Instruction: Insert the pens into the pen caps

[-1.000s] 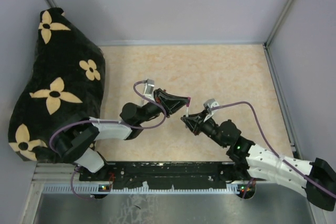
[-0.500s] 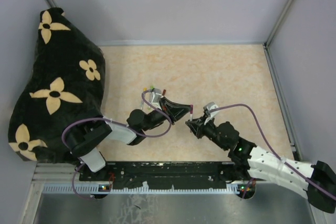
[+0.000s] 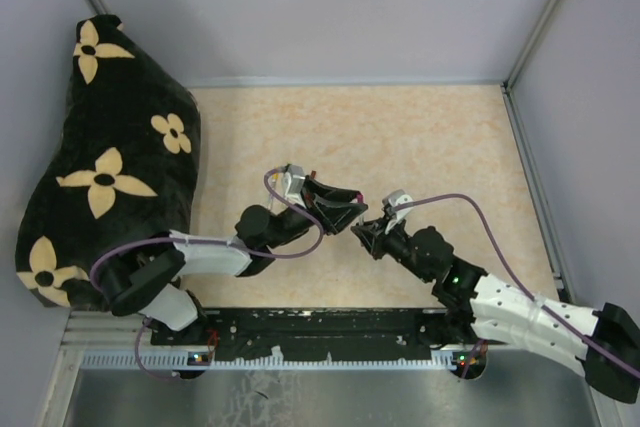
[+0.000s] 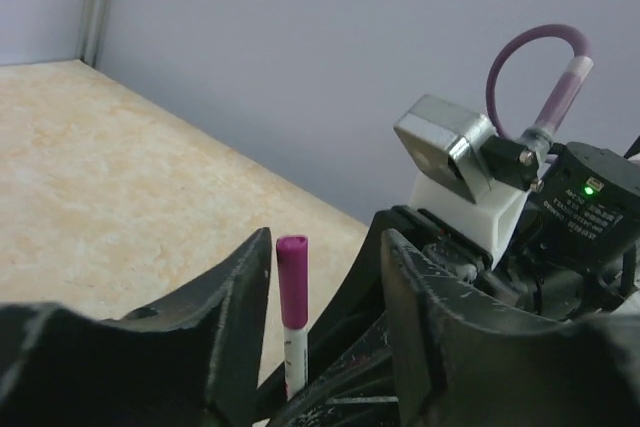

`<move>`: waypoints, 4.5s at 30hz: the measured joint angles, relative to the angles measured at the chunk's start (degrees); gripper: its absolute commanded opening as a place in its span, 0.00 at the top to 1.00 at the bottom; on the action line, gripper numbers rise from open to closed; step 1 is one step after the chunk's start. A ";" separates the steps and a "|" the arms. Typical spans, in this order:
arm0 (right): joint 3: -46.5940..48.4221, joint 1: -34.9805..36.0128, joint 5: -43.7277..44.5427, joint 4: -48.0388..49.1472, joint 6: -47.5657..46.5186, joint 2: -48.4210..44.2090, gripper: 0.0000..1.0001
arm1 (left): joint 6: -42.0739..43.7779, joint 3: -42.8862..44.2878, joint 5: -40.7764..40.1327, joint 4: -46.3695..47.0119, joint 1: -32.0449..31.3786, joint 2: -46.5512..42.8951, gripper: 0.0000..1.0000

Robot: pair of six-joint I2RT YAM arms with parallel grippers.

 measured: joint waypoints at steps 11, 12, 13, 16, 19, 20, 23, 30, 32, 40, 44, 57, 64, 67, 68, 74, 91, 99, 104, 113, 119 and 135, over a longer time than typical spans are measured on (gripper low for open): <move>0.00 0.00 0.00 -0.72 -0.04 0.87 1.00 | 2.01 7.61 -5.14 -21.90 -0.07 -6.34 0.40; 0.00 0.00 0.00 -0.72 -0.02 0.92 1.00 | 2.05 8.07 -5.42 -23.61 -0.07 -6.43 0.40; 0.00 0.00 0.00 -0.72 -0.02 0.92 1.00 | 2.19 8.50 -5.73 -25.31 -0.07 -6.47 0.40; 0.00 0.00 0.02 -0.72 -0.02 0.92 1.00 | 2.38 8.96 -6.27 -29.49 -0.07 -6.51 0.40; 0.00 0.00 0.02 -0.70 0.00 0.92 1.00 | 2.38 8.98 -6.32 -32.09 -0.07 -6.51 0.42; 0.00 0.00 0.02 -0.70 0.00 1.01 1.00 | 2.38 9.03 -6.27 -32.94 -0.07 -6.51 0.43; 0.00 0.00 0.02 -0.68 0.00 1.29 1.00 | 2.36 9.22 -6.16 -33.99 -0.07 -6.51 0.50; 0.00 0.00 0.20 -0.68 0.02 1.90 1.00 | 1.92 9.55 -4.35 -34.05 -0.07 -6.49 0.95; 0.00 0.00 0.42 -0.68 0.02 1.95 1.00 | 1.84 9.68 -3.82 -33.83 -0.26 -6.40 1.00; 0.00 0.00 1.57 -0.94 0.02 1.95 1.00 | 1.27 9.88 -2.34 -33.09 -0.28 -5.53 1.00; 0.02 0.00 2.03 -0.90 0.02 1.92 1.00 | 1.31 10.38 -1.79 -33.29 -0.20 -5.20 1.00; 2.25 -0.72 4.26 -5.44 -2.75 1.95 1.00 | 0.90 10.34 -2.58 -29.00 -0.74 -2.08 1.00; 5.18 -1.57 4.92 -10.58 -6.05 3.69 1.00 | -1.64 8.00 -5.57 -21.05 -1.36 1.60 1.00; 6.60 -1.81 5.25 -12.24 -7.41 4.63 1.00 | -2.21 7.56 -6.95 -19.02 -1.62 2.34 1.00; 6.84 -1.88 5.31 -12.31 -7.74 4.76 1.00 | -2.38 7.50 -7.52 -18.34 -1.73 2.49 1.00; 8.83 -2.38 5.86 -13.90 -9.73 5.70 1.00 | -3.10 7.48 -9.22 -14.60 -1.90 4.00 1.00; 9.31 -2.86 3.72 -11.87 -6.64 1.25 0.62 | 2.40 18.95 -10.64 -41.18 -0.87 -2.01 1.00; 7.98 -2.86 0.37 -8.55 -4.81 -5.33 0.56 | 5.92 23.89 -8.41 -54.38 7.56 2.86 1.00; 5.27 -2.89 0.74 -9.66 -4.22 -10.69 0.55 | 7.87 27.78 -7.80 -60.11 11.45 7.13 1.00; 4.98 -2.86 2.99 -12.39 -4.24 -14.36 0.56 | 9.55 34.67 -5.51 -68.08 14.25 15.26 1.00; 4.98 -2.86 3.63 -12.96 -4.26 -14.36 0.56 | 9.94 36.37 -6.45 -71.58 15.28 16.61 0.76; 4.98 -2.86 4.37 -13.57 -4.31 -14.75 0.54 | 10.27 31.52 -17.22 -75.43 16.24 2.91 0.10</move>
